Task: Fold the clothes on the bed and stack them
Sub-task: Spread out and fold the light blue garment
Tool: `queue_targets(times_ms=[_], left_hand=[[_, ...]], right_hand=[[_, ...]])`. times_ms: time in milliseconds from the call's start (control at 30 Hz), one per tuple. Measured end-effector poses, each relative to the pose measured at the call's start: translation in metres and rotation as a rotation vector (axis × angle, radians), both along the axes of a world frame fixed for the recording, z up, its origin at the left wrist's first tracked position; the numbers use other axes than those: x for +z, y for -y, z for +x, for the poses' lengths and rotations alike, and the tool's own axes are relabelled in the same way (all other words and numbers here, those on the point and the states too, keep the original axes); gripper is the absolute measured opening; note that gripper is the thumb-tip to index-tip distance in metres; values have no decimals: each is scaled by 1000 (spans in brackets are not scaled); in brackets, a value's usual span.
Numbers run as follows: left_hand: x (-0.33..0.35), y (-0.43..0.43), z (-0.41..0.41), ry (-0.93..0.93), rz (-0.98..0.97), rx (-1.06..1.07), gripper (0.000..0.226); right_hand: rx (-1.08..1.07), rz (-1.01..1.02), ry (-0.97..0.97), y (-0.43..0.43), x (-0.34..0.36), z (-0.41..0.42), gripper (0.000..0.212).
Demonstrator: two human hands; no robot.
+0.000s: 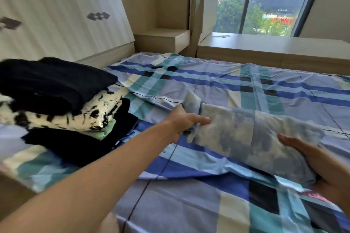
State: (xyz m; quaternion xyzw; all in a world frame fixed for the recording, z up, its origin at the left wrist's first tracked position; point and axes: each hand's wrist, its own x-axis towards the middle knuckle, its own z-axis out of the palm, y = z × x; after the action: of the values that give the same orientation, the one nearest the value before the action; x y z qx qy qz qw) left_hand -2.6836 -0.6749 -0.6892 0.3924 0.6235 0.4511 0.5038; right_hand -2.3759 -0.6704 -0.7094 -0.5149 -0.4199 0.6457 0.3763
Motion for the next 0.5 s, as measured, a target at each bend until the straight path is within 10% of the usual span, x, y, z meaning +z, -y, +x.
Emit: queue_targets(times_ms=[267, 500], left_hand=[[170, 40, -194, -249, 23, 176, 10], [241, 87, -362, -359, 0, 415, 68]], right_hand=[[145, 278, -240, -17, 96, -222, 56], [289, 263, -324, -6, 157, -406, 50]])
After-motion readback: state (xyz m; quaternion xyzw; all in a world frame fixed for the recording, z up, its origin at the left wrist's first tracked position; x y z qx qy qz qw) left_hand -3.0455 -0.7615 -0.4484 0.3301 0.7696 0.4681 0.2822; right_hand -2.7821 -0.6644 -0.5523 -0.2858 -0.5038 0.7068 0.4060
